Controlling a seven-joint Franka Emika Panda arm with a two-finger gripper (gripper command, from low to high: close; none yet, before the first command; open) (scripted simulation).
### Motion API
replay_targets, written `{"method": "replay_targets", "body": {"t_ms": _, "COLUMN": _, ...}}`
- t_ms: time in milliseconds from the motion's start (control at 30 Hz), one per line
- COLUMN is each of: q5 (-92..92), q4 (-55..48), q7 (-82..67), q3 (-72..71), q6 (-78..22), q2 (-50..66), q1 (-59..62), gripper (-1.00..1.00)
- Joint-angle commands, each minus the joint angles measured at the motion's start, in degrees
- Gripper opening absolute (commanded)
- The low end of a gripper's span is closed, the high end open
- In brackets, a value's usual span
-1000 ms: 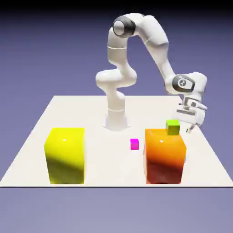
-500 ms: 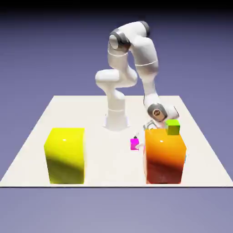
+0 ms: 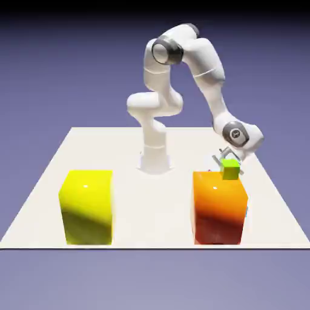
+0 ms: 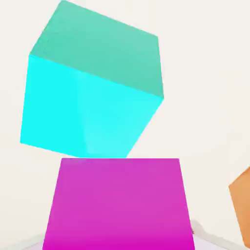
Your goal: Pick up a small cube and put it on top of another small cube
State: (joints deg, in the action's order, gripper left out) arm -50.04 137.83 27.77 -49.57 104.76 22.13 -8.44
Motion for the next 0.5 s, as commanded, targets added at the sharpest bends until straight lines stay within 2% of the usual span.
{"method": "replay_targets", "body": {"t_ms": 0, "q5": -1.15, "q4": -2.08, "q7": -1.23, "q3": -1.31, "q6": -1.46, "q2": 1.27, "q1": -0.22, "gripper": -1.00}}
{"method": "replay_targets", "body": {"t_ms": 200, "q5": -15.70, "q4": -14.10, "q7": -7.65, "q3": -5.99, "q6": -9.18, "q2": 11.34, "q1": -0.89, "gripper": -1.00}}
{"method": "replay_targets", "body": {"t_ms": 367, "q5": -25.94, "q4": -13.59, "q7": -4.63, "q3": 0.35, "q6": -5.57, "q2": 17.60, "q1": -0.36, "gripper": -1.00}}
{"method": "replay_targets", "body": {"t_ms": 400, "q5": -25.94, "q4": -13.59, "q7": -4.63, "q3": 0.35, "q6": -5.57, "q2": 17.60, "q1": -0.36, "gripper": 1.00}}
{"method": "replay_targets", "body": {"t_ms": 467, "q5": -23.45, "q4": -13.87, "q7": -5.64, "q3": -1.59, "q6": -6.81, "q2": 15.80, "q1": -0.48, "gripper": 1.00}}
